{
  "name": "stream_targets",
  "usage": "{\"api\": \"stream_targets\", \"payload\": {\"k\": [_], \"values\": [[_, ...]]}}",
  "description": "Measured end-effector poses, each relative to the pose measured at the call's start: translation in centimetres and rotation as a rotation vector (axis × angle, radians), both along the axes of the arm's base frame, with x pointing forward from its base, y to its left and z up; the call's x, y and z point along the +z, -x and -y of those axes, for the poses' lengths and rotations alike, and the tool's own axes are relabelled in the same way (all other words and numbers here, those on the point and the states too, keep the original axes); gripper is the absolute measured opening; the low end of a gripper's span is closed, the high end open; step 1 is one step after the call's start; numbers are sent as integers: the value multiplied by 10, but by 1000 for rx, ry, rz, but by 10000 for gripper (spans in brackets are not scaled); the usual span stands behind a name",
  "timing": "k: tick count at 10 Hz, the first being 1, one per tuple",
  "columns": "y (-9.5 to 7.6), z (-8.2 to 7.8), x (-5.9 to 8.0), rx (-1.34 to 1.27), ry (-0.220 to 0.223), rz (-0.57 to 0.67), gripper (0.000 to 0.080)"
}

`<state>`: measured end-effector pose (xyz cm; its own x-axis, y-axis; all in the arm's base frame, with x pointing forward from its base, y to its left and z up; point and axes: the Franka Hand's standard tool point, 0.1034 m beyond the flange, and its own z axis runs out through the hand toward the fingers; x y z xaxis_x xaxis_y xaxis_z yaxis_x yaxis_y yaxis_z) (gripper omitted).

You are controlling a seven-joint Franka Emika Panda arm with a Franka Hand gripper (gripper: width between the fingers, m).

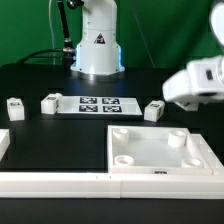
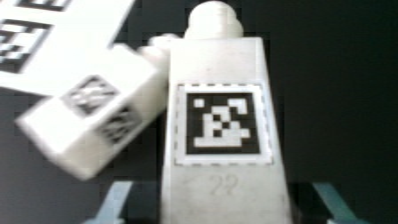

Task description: Assemble square table

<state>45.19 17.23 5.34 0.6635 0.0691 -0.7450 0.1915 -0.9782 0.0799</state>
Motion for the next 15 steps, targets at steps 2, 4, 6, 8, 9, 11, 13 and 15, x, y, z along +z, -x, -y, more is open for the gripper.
{"api": "stream_targets", "payload": {"k": [2,4,6,8,9,11,13,15], "values": [[-22,25,35,-44,-15,52,291],[-19,45,43,11,-63,85,291],[-29,40,41,10,-100,244,291],[-34,41,45,16,-151,373,291],[-53,54,61,-16,-192,407,291],[-93,77,97,-48,-210,562,291],[-90,77,104,-48,-226,713,291],[-98,77,103,-43,-247,869,291]]}}
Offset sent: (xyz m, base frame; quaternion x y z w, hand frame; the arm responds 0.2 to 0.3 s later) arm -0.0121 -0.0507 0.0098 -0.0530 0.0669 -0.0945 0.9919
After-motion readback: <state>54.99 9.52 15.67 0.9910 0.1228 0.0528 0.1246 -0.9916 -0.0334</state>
